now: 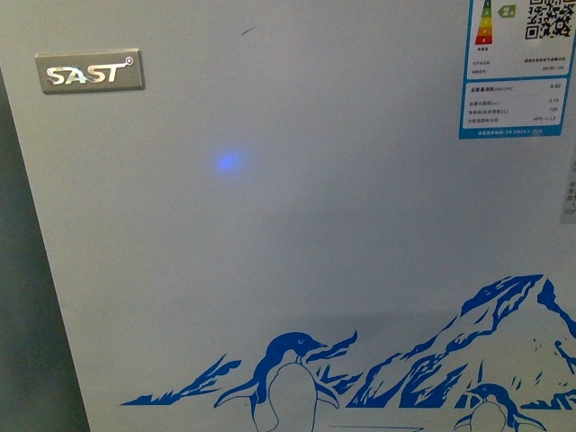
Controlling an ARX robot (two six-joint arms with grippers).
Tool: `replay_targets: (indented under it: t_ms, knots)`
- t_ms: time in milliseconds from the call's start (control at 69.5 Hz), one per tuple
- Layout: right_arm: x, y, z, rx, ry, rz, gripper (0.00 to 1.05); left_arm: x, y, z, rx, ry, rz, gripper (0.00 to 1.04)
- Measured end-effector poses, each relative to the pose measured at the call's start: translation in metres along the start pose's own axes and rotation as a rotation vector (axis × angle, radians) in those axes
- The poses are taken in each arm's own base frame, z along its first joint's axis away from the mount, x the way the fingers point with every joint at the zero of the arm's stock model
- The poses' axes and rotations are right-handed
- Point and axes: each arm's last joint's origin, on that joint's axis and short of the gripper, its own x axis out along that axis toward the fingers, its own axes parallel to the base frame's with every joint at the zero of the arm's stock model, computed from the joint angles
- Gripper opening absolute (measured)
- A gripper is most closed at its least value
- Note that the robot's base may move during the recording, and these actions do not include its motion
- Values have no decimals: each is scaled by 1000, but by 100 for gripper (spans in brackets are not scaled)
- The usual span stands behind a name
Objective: Put drink in fridge
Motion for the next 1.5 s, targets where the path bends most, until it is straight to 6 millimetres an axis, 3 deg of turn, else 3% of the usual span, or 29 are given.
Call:
replay_targets:
  t_ms: [1410, 1497]
  knots:
    - [0, 0, 0, 0, -1, 0, 39, 0, 0, 0, 0, 0, -1, 97]
    - [0, 0, 0, 0, -1, -1, 39, 3, 1, -1, -99, 132, -220, 97]
